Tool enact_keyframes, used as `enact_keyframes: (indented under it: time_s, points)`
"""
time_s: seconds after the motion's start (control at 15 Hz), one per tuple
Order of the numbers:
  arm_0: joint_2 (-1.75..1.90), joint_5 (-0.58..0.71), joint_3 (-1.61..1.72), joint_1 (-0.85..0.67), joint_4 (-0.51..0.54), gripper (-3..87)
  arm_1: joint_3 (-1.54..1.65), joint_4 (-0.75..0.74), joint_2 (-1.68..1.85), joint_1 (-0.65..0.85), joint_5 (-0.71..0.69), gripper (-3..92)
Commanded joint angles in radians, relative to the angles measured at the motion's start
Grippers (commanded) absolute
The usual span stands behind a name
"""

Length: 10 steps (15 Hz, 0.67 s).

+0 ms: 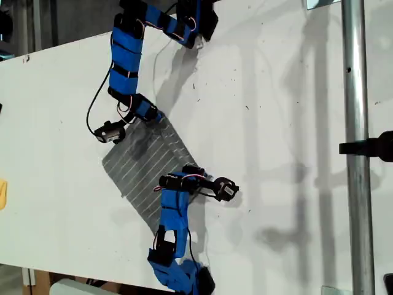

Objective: Grasp corners of a towel and fold twice.

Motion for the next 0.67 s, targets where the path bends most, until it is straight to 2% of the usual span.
enact_keyframes:
  time_s: [0.0,0.13,0.27,0.6]
  points:
    - [0.100,-0.011,0.005,0.051,0.120,-2.9,0.000,0.025,0.081,-0.109,0.094,-0.2]
    - [0.178,-0.032,0.066,0.130,0.133,-2.9,0.026,0.043,0.106,-0.287,0.225,-0.2]
    - [0.212,-0.144,0.095,0.224,0.144,-2.9,0.031,0.094,0.126,-0.471,0.371,-0.2]
    - [0.281,-0.302,0.100,0.509,0.149,-2.9,-0.032,0.218,0.209,-0.917,0.818,-0.2]
